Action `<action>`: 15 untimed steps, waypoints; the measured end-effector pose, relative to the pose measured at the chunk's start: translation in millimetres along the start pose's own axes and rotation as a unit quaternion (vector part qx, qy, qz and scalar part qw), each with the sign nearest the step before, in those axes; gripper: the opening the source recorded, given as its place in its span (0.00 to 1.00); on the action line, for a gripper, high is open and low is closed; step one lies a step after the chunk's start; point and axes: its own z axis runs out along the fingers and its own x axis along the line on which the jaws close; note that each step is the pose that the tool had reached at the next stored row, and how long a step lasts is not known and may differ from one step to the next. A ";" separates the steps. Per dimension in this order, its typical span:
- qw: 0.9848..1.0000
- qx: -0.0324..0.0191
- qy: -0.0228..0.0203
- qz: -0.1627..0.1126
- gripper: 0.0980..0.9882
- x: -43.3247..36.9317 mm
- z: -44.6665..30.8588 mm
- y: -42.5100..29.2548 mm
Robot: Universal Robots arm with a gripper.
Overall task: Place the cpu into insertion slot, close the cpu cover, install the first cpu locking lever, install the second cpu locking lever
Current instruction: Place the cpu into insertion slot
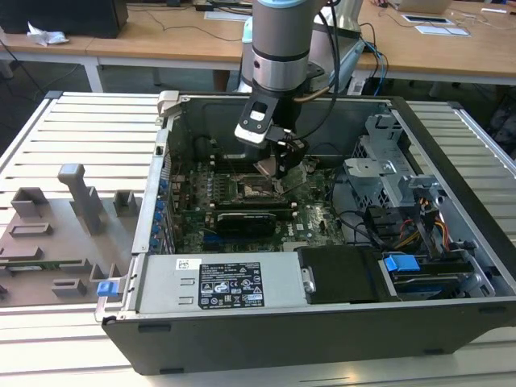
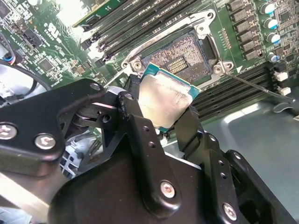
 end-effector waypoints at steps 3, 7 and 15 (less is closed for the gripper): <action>1.000 0.000 -0.001 0.017 0.50 0.0 0.1 0.0; 0.999 0.000 -0.004 0.037 0.50 0.0 0.2 0.0; 0.996 0.000 -0.010 0.084 0.50 0.0 0.4 0.0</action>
